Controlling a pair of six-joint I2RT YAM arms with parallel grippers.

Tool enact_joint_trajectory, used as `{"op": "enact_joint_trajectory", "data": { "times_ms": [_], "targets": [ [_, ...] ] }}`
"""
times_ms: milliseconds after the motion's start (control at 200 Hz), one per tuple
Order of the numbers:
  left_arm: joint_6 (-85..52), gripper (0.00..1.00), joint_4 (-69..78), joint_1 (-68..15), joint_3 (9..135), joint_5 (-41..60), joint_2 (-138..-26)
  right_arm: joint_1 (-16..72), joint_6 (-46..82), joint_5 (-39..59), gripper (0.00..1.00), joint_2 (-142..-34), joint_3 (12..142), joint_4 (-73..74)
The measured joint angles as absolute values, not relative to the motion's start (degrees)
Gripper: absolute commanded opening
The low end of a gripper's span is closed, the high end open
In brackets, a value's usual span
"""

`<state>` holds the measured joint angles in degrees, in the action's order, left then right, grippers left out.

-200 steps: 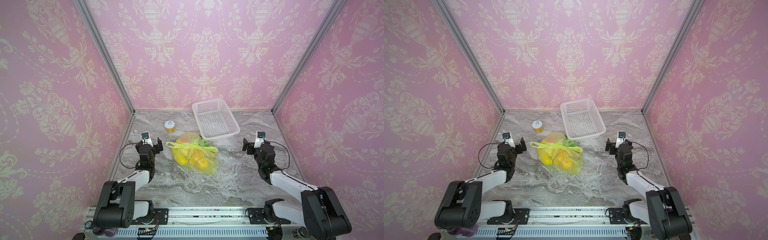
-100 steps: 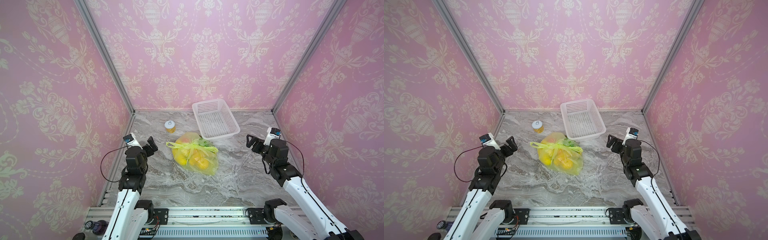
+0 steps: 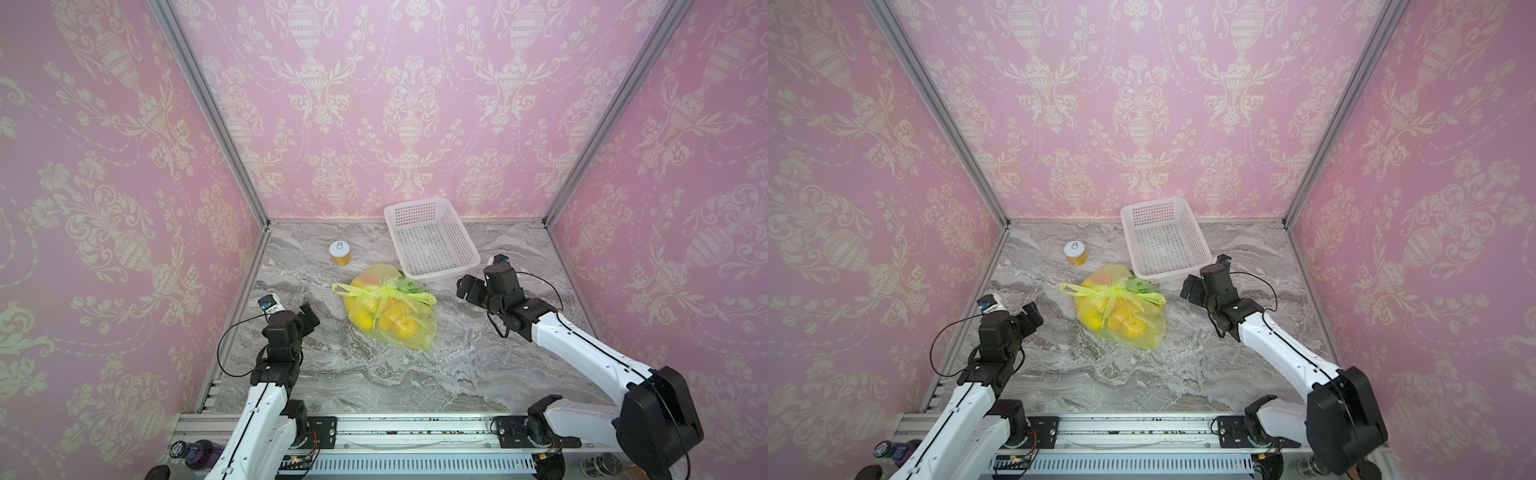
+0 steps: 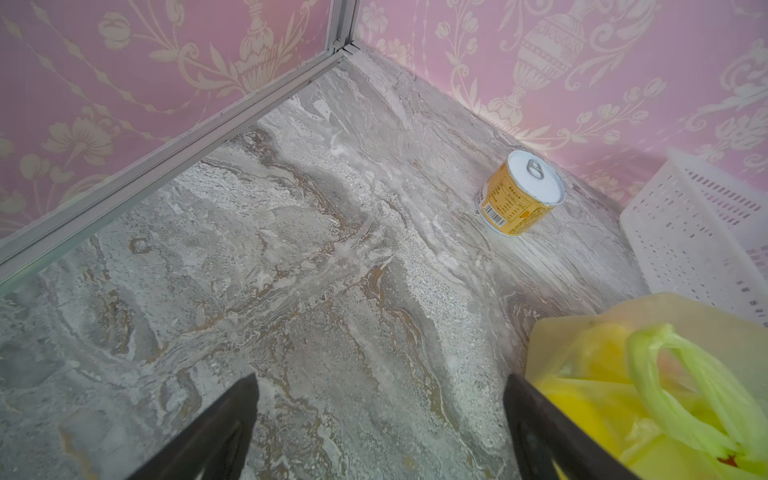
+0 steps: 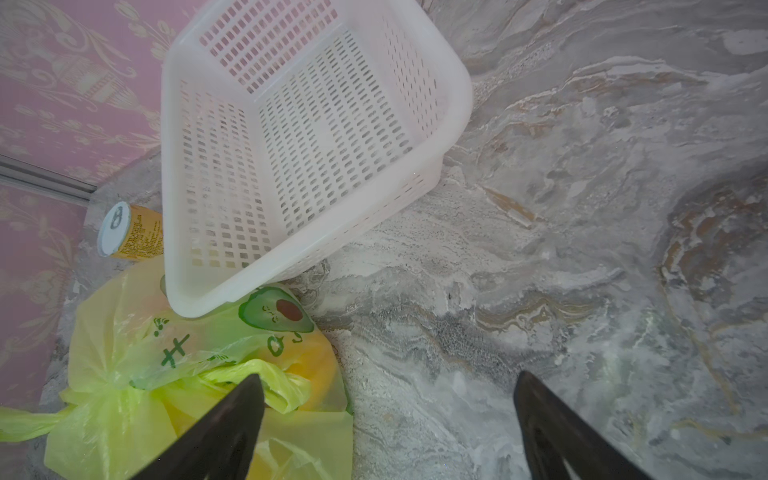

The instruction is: Untie the knot of the plastic bag and take out the fruit

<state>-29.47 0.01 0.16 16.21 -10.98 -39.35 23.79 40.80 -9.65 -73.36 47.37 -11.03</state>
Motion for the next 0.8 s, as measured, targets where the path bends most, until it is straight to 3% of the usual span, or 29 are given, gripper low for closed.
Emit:
{"op": "enact_joint_trajectory", "data": {
  "times_ms": [180,415,580,801],
  "targets": [
    [-29.5,0.99,0.5,0.1,15.7,-10.8,-36.5,23.9,42.3,-10.1,0.97,-85.2,55.6,-11.1],
    [-29.6,0.97,0.5,-0.4,15.6,-10.9,-37.0,23.9,43.6,-13.2,0.96,-101.3,70.5,-13.2],
    [-29.5,0.99,0.6,-1.4,15.6,-10.8,-37.9,23.9,44.2,-16.1,0.89,-104.9,73.7,-15.8],
    [-29.5,0.99,2.7,-1.7,14.9,-10.9,-37.4,21.3,45.7,-16.5,0.72,-106.3,73.9,-17.0]
  ]
}}
